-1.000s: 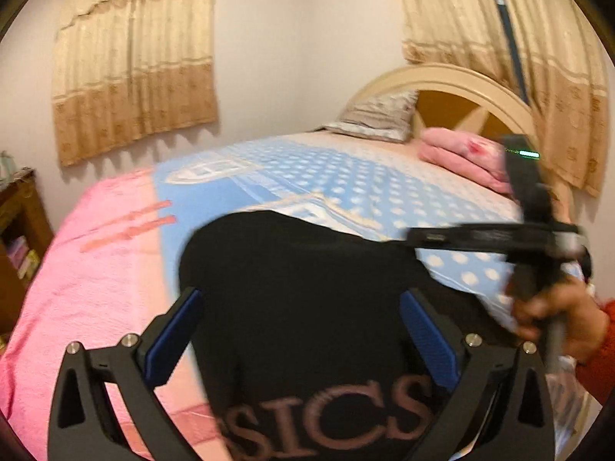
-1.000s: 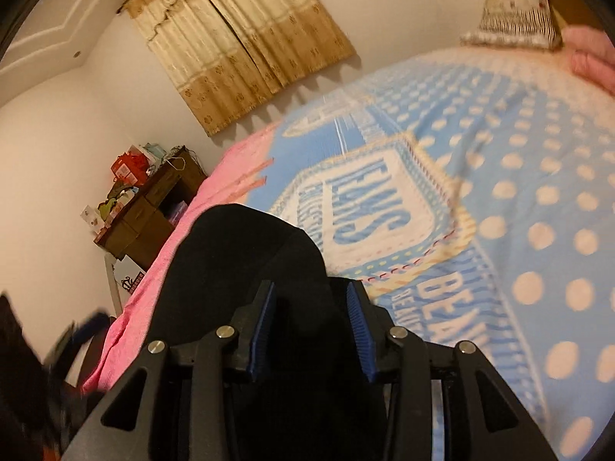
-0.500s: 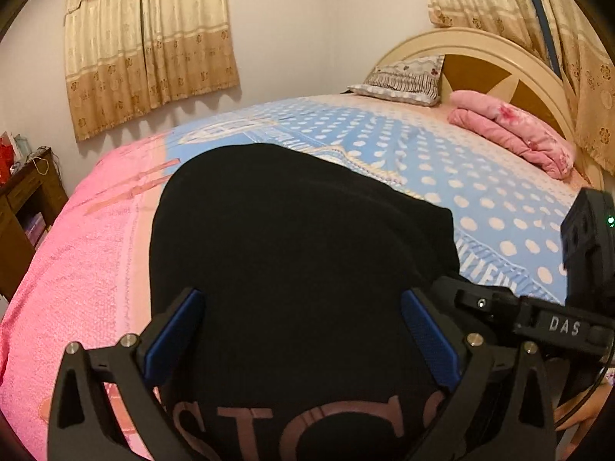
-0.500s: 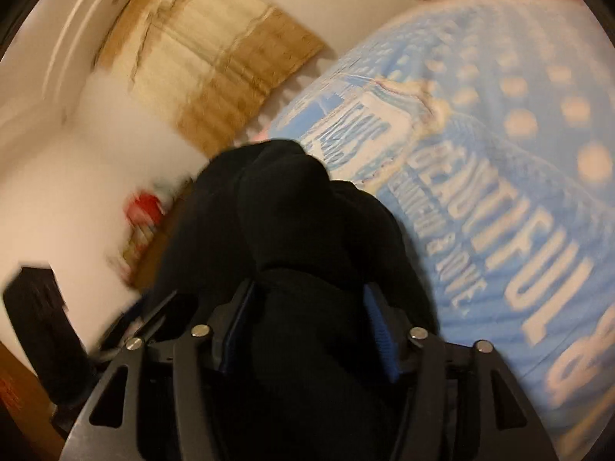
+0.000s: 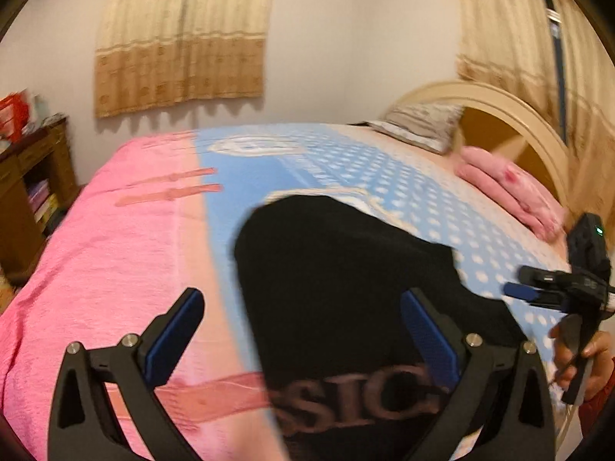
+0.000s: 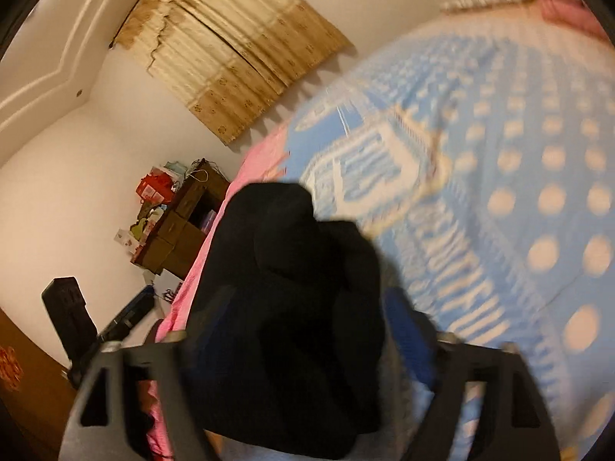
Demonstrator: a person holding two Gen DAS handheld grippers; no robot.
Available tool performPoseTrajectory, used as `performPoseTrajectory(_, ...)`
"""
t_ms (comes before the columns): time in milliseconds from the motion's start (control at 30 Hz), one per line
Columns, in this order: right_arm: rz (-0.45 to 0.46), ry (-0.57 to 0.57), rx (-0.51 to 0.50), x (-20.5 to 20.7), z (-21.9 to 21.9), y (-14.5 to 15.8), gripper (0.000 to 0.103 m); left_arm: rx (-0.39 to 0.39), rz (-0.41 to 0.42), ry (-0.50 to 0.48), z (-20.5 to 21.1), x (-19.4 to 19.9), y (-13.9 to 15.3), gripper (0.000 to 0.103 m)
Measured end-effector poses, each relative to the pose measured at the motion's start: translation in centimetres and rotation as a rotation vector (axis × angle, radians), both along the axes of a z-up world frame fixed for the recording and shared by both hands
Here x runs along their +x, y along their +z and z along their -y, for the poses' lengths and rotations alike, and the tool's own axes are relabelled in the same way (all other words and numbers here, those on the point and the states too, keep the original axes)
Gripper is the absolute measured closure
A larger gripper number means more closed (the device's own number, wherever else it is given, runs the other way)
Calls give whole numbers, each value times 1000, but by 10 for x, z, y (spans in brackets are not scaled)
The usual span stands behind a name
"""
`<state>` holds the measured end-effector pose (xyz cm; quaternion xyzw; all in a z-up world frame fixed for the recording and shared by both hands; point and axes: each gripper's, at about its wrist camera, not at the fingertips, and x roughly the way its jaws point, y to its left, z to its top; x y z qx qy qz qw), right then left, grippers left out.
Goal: Fold large clothes
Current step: 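Grasp the folded black hoodie bundle with both grippers and lift it off the bed, then carry the hoodie bundle with both grippers toward the dark round table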
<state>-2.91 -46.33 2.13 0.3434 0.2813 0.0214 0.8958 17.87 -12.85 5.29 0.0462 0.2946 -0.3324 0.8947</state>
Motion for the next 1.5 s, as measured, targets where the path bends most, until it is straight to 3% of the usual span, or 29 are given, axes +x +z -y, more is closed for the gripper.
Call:
performPoseTrajectory(100, -35, 79, 51, 29, 10, -11, 12, 5, -81, 3, 2, 24, -21, 0)
performPoseTrajectory(200, -155, 136, 33, 65, 8, -43, 12, 57, -173, -30, 22, 37, -59, 0)
performPoseTrajectory(233, -168, 148, 38, 72, 8, -54, 11, 33, -197, -34, 23, 38, -68, 0)
performPoseTrajectory(267, -165, 167, 89, 78, 9, -71, 11, -50, -238, -34, 19, 41, -76, 0)
performPoseTrajectory(333, -155, 184, 209, 77, 17, -95, 2, -124, -351, -63, 12, 50, -89, 0)
performPoseTrajectory(400, -105, 238, 199, 72, 17, -99, 2, -221, -507, -118, 7, 68, -107, 0)
performPoseTrajectory(500, -140, 306, 184, 78, 11, -97, 1, -343, -662, -164, 5, 83, -130, 0)
performPoseTrajectory(567, -147, 345, 215, 93, 8, -98, 1, -377, -662, -171, 10, 82, -135, 0)
performPoseTrajectory(733, -108, 441, 223, 123, -8, -99, 1, -368, -676, -198, 20, 90, -139, 0)
performPoseTrajectory(867, -98, 501, 174, 128, -30, -97, 1, -325, -597, -225, 23, 76, -133, 0)
performPoseTrajectory(1033, -36, 447, 244, 93, -37, -94, 24, -316, -508, -198, 22, 56, -111, 11)
performPoseTrajectory(1100, 19, 409, 274, 68, -41, -87, 29, -316, -470, -200, 20, 42, -100, 12)
performPoseTrajectory(1233, 168, 423, 414, 24, -53, -70, 32, -361, -429, -223, 5, 13, -74, 12)
performPoseTrajectory(1300, 235, 442, 454, 1, -67, -57, 32, -339, -403, -209, -1, -3, -64, 13)
performPoseTrajectory(1367, 230, 459, 426, -15, -87, -43, 32, -329, -384, -186, -10, -18, -56, 13)
performPoseTrajectory(1500, 235, 548, 441, -31, -131, -26, 32, -418, -397, -129, -55, -36, -54, 13)
